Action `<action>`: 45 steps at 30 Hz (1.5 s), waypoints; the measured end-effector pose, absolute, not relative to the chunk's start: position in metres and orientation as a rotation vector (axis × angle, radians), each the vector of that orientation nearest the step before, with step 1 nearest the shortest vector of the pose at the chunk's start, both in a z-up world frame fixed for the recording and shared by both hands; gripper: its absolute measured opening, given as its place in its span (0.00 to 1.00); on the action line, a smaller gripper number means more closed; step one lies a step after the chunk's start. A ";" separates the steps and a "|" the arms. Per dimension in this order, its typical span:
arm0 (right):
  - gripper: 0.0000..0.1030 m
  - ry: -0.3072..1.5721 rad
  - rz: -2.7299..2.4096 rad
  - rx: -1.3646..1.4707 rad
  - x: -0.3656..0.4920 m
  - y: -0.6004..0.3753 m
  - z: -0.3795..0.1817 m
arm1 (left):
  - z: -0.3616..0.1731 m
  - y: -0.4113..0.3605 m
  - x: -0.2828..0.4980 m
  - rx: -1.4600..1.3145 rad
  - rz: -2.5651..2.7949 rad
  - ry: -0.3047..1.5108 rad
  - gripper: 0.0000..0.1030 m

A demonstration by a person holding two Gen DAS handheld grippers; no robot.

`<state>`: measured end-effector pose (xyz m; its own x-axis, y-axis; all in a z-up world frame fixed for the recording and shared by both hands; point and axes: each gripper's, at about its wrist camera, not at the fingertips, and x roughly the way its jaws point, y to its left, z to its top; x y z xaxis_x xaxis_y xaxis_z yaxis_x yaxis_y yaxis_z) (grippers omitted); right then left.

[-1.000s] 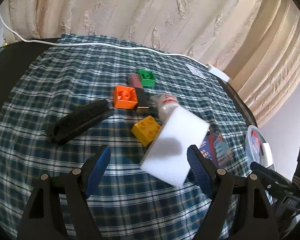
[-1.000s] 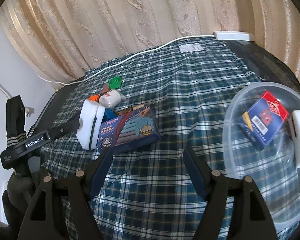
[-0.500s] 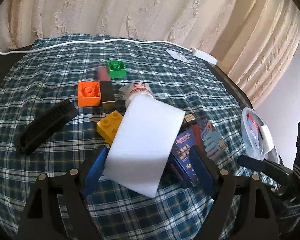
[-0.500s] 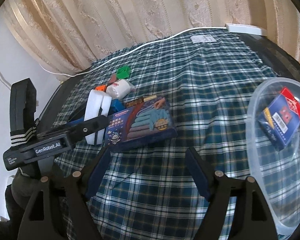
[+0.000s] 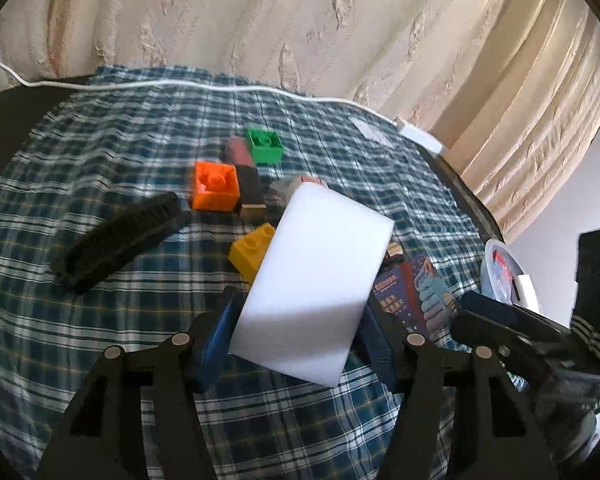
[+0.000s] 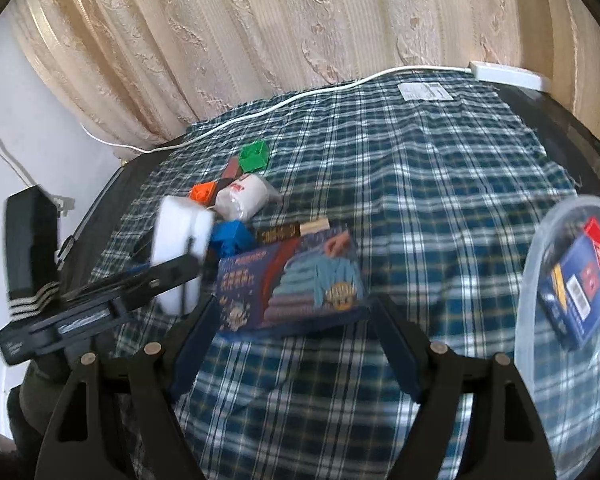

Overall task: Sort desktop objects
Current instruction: 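Grasp the second white sponge with the left gripper while the right moves to the glove box, then grasp the blue glove box with the right gripper while the left holds the sponge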

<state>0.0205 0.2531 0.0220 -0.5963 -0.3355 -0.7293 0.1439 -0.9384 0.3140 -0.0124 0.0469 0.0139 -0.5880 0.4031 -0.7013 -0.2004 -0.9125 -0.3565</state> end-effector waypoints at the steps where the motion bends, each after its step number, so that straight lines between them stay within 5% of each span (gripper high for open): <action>1: 0.79 -0.322 -2.570 1.245 0.016 0.253 0.021 | 0.017 0.045 -0.011 -1.185 2.516 -0.346 0.61; 27: 0.79 -0.401 -2.267 1.313 0.045 0.218 -0.003 | 0.015 0.016 -0.001 -1.214 2.551 -0.439 0.61; 45: 0.79 -0.162 -2.350 1.257 0.006 0.207 0.006 | 0.016 0.003 0.002 -1.212 2.566 -0.461 0.61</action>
